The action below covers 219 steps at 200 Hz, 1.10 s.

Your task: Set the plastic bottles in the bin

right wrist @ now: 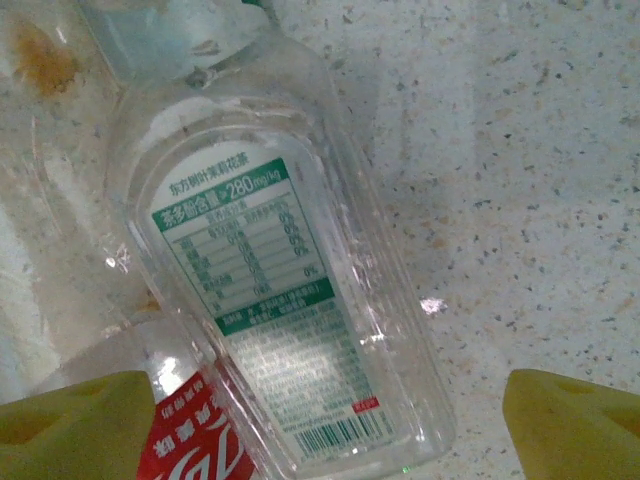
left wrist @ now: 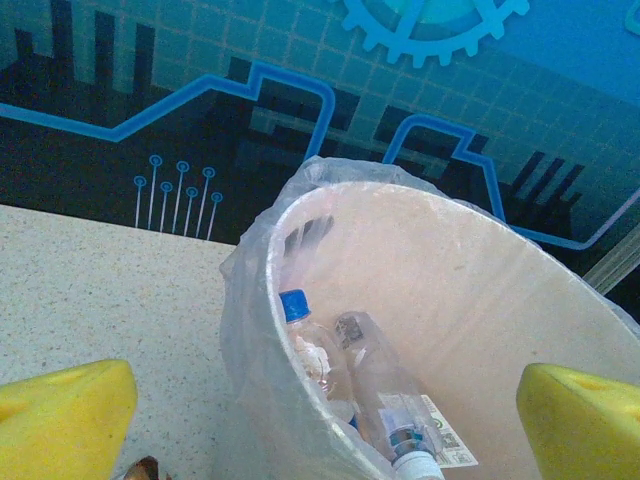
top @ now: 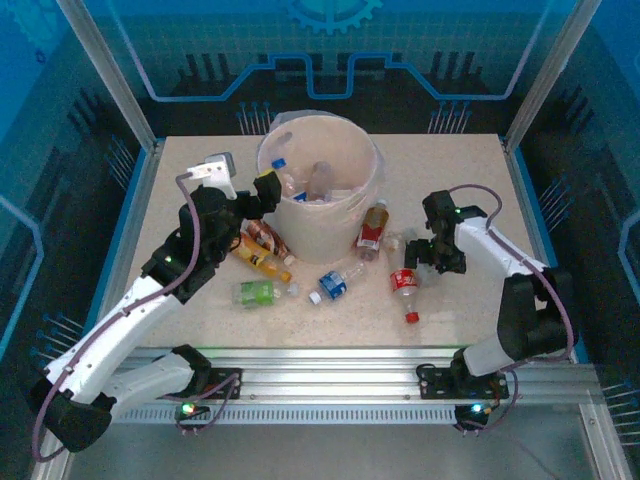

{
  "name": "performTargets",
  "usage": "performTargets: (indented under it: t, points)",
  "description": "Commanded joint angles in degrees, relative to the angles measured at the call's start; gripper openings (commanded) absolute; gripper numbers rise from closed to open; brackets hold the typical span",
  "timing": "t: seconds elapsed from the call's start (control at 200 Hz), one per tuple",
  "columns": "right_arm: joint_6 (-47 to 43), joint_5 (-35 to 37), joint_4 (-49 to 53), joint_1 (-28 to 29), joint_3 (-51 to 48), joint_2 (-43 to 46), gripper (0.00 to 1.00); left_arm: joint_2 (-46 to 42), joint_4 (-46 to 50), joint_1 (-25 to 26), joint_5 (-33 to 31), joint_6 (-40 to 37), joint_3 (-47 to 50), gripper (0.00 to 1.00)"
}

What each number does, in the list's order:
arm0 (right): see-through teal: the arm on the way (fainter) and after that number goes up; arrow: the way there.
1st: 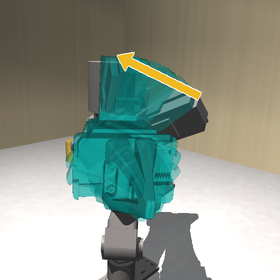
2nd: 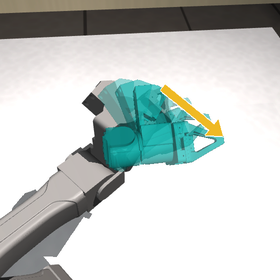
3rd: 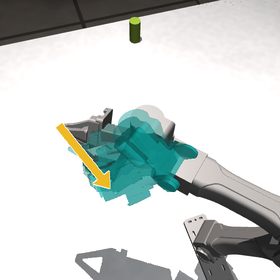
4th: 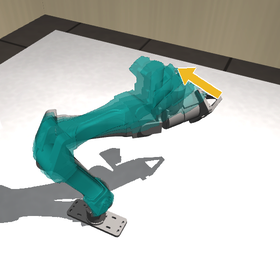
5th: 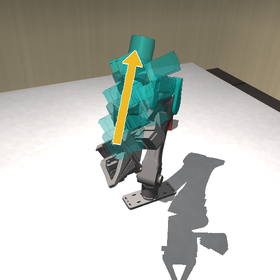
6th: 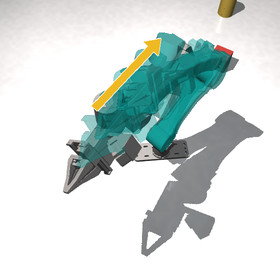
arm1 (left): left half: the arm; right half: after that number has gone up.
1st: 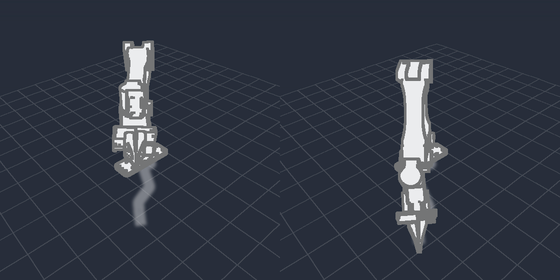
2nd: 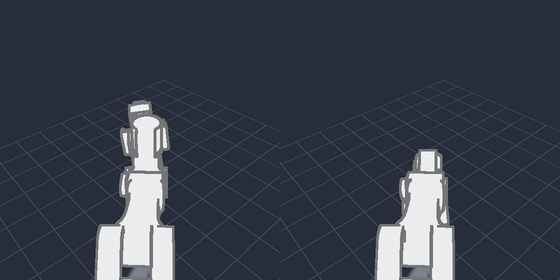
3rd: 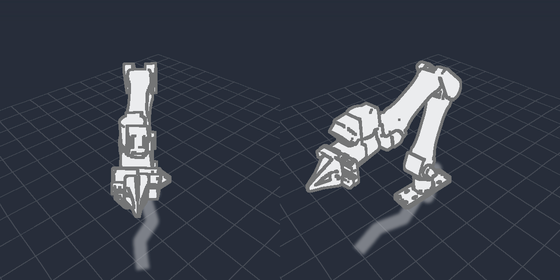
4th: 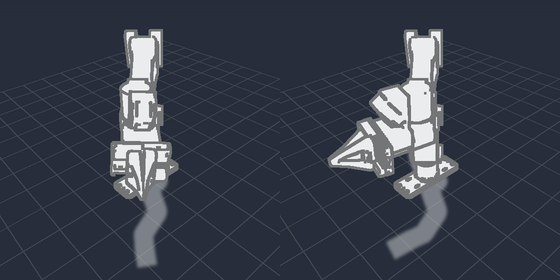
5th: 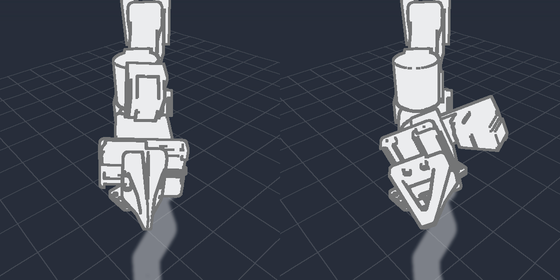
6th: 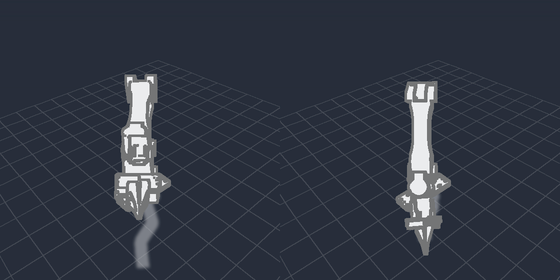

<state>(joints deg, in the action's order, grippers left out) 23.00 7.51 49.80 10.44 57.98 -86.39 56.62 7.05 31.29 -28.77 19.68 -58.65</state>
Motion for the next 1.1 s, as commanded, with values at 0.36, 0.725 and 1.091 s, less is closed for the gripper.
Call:
performTargets:
  t: [0.36, 0.725, 1.091]
  points:
    - [-1.6, -2.6, -4.0, -4.6, 1.4, -5.5, 0.81, 0.2, -1.7, -1.2, -1.3, 2.4, 0.8, 0.99]
    - [-2.8, -4.0, -6.7, -5.9, 3.6, -11.6, 0.79, 0.9, -1.2, -1.9, -0.8, 3.2, 0.8, 0.99]
    - [-3.1, -4.7, -8.2, -6.1, 6.0, -16.2, 0.65, 0.9, -0.1, -2.8, -0.8, 3.7, 1.3, 0.99]
